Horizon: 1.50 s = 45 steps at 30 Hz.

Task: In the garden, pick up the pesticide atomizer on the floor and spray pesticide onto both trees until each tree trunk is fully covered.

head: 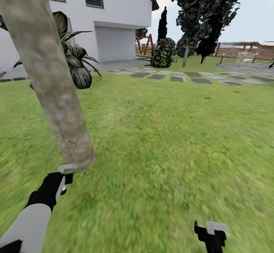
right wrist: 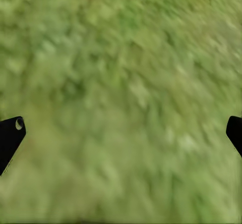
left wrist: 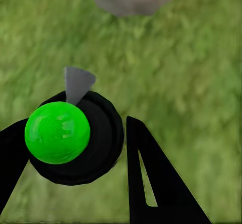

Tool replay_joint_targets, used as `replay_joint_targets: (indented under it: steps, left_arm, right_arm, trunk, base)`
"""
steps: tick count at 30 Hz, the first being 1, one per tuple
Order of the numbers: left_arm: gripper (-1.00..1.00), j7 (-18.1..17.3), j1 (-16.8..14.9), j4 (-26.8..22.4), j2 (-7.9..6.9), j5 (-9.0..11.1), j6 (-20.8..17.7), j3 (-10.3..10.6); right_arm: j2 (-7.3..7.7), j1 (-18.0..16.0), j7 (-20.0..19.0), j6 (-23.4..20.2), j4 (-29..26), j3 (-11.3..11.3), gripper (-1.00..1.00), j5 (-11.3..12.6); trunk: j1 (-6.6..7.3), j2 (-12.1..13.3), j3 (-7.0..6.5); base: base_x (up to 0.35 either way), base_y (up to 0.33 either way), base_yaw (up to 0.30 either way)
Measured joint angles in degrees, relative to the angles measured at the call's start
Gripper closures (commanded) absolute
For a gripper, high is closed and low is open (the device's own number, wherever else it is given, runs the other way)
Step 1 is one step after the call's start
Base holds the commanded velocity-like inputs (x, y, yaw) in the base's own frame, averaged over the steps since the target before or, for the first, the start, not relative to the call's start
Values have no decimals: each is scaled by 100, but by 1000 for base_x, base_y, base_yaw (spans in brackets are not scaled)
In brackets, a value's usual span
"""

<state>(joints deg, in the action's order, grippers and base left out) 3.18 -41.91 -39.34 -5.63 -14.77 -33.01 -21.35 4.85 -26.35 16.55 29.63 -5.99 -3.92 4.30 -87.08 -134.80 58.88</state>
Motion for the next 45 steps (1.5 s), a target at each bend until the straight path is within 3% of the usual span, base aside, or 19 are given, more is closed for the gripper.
replay_joint_targets:
  steps: [4, 8, 9, 10, 11, 12, 14, 18, 23, 38, 42, 45]
  left_arm:
    - [100, -9, -140, -52, 9, -9, -35, 14]
    - [100, -11, -745, -23, 92, -5, -202, 36]
    - [100, -15, -937, -20, 129, 6, -351, 116]
    - [100, -12, -1315, 30, 165, 35, -715, 559]
    - [100, -32, -1825, -40, 123, -38, -974, 659]
    - [100, -61, -1931, -65, 91, -48, -1032, 672]
    - [100, -115, -1843, -72, 53, -37, -1071, 665]
    - [100, -540, -1789, -76, -201, 13, -1097, 689]
    - [100, -645, -1768, -81, -210, -9, -1096, 725]
    - [100, -566, -1764, -84, -192, -66, -1060, 731]
    - [100, -147, -1752, -70, -246, -124, -1059, 694]
    - [100, -92, -1702, -63, -403, -148, -1060, 652]
  right_arm:
    - [2, 0, 0, -1, 0, -2, -100, 0]
    - [1, 1, 1, -1, -2, -3, -100, 1]
    - [4, 1, 1, -1, -2, -2, -100, -2]
    - [1, 2, -1, -1, -2, -3, -100, -6]
    - [0, 1, -6, -1, -2, -3, -100, -8]
    - [3, 1, -6, -1, -2, -3, -100, -8]
    - [5, 1, -7, -1, -2, -3, -100, -8]
    - [3, 1, -8, -1, -2, -3, -100, -8]
    - [-3, 1, -1, 0, -1, -3, -100, -6]
    - [-2, 1, -6, 2, -1, -4, -100, -8]
    - [-2, 1, -5, 2, -1, -4, -100, -6]
    - [-2, 1, -6, 2, -1, -4, -100, -6]
  trunk:
    - [1, 0, -1]
    - [1, 0, -1]
    - [1, 0, -1]
    - [0, 0, 1]
    - [2, -1, -1]
    - [2, -1, -1]
    - [1, 0, 0]
    - [1, 0, 0]
    - [1, 0, 0]
    - [2, 0, 0]
    - [2, 0, 0]
    - [2, 0, 0]
  base:
    - [-11, -8, 214]
    - [-1, -1, 26]
    - [0, 0, 0]
    - [0, 0, 0]
    - [0, 0, 0]
    - [0, 0, 0]
    - [0, 0, 0]
    - [0, 0, 3]
    - [23, -26, 202]
    - [150, -224, 55]
    - [105, -261, 0]
    - [104, -261, 35]
